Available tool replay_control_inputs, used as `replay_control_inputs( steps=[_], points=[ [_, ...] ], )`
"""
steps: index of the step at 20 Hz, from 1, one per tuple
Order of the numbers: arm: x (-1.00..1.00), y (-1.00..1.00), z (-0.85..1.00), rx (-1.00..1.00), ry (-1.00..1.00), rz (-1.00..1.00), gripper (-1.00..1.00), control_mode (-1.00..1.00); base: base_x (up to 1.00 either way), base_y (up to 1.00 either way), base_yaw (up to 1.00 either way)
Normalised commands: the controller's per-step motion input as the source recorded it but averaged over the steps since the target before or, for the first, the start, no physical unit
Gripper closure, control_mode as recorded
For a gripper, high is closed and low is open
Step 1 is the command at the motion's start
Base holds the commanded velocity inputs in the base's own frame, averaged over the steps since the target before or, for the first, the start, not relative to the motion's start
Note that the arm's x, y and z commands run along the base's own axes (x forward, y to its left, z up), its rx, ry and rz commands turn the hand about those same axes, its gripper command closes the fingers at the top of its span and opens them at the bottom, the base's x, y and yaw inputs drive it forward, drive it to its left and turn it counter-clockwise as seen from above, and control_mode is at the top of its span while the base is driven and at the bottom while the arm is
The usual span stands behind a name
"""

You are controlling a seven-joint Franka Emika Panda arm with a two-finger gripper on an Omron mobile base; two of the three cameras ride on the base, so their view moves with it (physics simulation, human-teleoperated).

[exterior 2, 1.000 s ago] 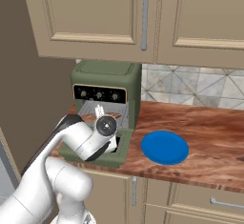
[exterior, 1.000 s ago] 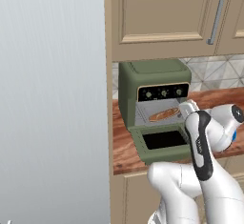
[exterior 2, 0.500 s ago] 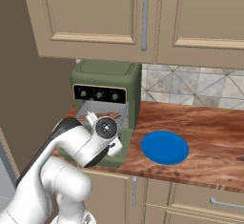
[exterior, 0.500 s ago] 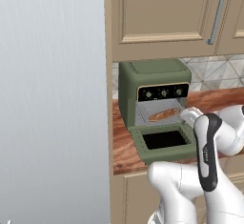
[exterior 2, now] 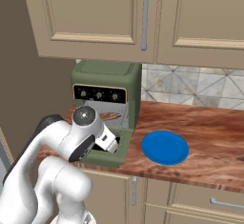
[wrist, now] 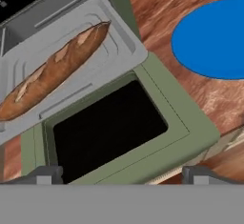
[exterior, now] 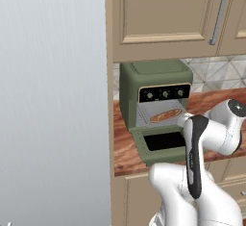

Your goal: Pull the toaster oven rack outwards. Pick up the baguette from the plate and place it on the toaster oven rack. Close the toaster oven door fully and set the temperature to the lowest setting.

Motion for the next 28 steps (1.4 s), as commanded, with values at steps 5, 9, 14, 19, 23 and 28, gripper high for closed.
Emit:
replay_control_inputs(
  steps=[5,9,14,19,23,28],
  points=[
    [0.0,0.03,0.0,-0.07,-0.01,0.03,-1.0,-1.0,0.0,0.0,0.0],
    [0.0,0.0,-0.07,-0.05,-0.01,0.1,-1.0,-1.0,0.0,0.0,0.0],
    [0.0,0.0,-0.1,-0.12,-0.02,0.07,-1.0,-1.0,0.0,0.0,0.0],
    [0.0,0.0,-0.06,-0.13,-0.01,0.02,-1.0,-1.0,0.0,0.0,0.0],
    [0.0,0.07,0.0,-0.06,0.0,0.0,-1.0,-1.0,0.0,0.0,0.0],
    [0.0,0.15,0.0,-0.03,0.0,0.0,-1.0,-1.0,0.0,0.0,0.0]
  ],
)
